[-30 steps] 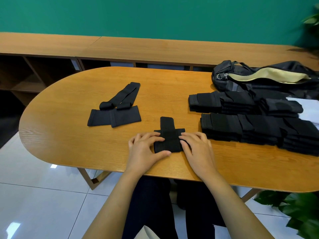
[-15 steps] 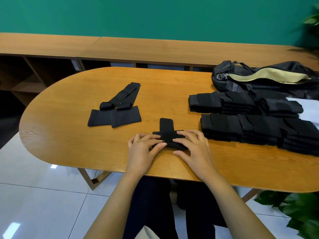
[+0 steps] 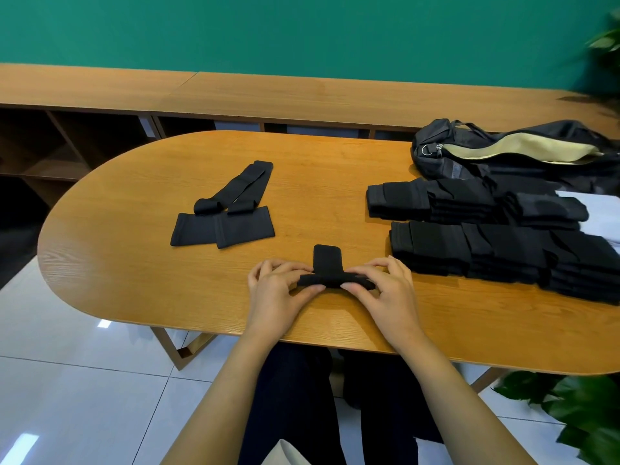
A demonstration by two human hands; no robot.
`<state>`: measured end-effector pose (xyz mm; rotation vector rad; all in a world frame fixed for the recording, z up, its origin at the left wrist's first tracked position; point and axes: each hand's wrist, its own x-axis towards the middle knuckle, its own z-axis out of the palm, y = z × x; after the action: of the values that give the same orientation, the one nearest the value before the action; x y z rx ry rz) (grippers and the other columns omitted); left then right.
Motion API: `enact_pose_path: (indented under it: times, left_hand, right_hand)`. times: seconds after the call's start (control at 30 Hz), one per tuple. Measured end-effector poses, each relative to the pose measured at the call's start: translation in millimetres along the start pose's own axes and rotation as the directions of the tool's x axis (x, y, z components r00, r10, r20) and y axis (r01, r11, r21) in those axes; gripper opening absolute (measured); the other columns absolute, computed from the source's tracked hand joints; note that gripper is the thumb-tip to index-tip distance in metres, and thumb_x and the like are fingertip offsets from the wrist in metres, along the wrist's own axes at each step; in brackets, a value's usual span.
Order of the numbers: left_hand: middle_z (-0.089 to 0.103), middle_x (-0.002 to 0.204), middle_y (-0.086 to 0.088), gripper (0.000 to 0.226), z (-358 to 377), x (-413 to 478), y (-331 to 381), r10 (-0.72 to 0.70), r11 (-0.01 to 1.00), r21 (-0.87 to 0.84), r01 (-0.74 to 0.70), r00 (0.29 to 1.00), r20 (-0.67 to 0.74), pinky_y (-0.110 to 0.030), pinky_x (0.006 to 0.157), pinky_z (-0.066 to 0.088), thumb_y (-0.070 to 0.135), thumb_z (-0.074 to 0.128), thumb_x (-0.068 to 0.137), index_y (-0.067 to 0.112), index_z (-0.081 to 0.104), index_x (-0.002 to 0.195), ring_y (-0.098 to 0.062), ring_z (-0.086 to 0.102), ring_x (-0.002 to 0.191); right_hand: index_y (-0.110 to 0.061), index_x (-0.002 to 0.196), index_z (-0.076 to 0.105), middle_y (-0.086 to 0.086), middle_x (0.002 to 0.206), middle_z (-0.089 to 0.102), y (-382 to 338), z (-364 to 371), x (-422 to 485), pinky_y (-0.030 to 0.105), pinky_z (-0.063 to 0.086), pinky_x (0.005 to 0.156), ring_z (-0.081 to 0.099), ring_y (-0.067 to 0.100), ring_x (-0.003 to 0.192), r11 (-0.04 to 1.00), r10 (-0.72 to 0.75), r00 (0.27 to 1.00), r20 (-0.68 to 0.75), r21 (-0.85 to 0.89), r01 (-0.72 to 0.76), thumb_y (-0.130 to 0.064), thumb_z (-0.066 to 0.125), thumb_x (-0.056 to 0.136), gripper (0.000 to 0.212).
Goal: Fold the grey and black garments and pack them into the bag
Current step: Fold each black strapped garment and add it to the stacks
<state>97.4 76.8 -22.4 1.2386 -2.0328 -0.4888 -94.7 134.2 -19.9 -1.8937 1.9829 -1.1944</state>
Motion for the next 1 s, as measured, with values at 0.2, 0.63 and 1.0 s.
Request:
enact_pose_path:
  times: [0.2, 0.63, 1.0]
  left_hand:
    - [0.055, 0.099, 0.031, 0.026, -4.3, -0.5, 3.5, -0.066, 0.996, -0.056, 0.066, 0.998, 0.000, -0.039, 0.109, 0.021, 0.042, 0.066, 0.083, 0.028, 0.071, 0.104, -0.004, 0.042, 0.108]
    - [0.058, 0.081, 0.014, 0.058, 0.1, -0.7, 0.7, -0.194, 0.979, -0.070, 0.189, 0.979, -0.064, -0.031, 0.108, 0.021, 0.042, 0.072, 0.081, 0.028, 0.052, 0.133, -0.002, 0.049, 0.096]
    - [0.051, 0.132, 0.022, 0.058, -2.6, 0.9, 2.5, -0.031, 0.995, 0.094, 0.019, 0.992, 0.124, -0.047, 0.120, 0.000, 0.066, 0.061, 0.075, 0.037, 0.058, 0.125, -0.002, 0.034, 0.131]
  right_hand:
    - [-0.027, 0.108, 0.071, -0.016, 0.102, 0.046, -0.4, 1.5, 1.3, 0.033, 0.035, 0.094, 0.044, 0.010, 0.109, 0.988, 0.027, 0.999, -0.035, -0.149, -0.032, -0.031, 0.072, 0.085, 0.023]
    - [-0.028, 0.138, 0.046, -0.011, 0.096, 0.056, 5.3, 4.8, 3.9, 0.029, 0.041, 0.087, 0.051, 0.011, 0.099, 0.980, 0.188, 0.982, 0.005, -0.063, -0.187, -0.038, 0.060, 0.091, 0.050]
    - [-0.020, 0.114, 0.059, -0.013, 0.110, 0.052, 3.3, 5.8, 2.3, 0.034, 0.049, 0.089, 0.046, 0.006, 0.108, 0.995, 0.089, 0.994, -0.065, -0.047, -0.092, -0.025, 0.055, 0.096, 0.020]
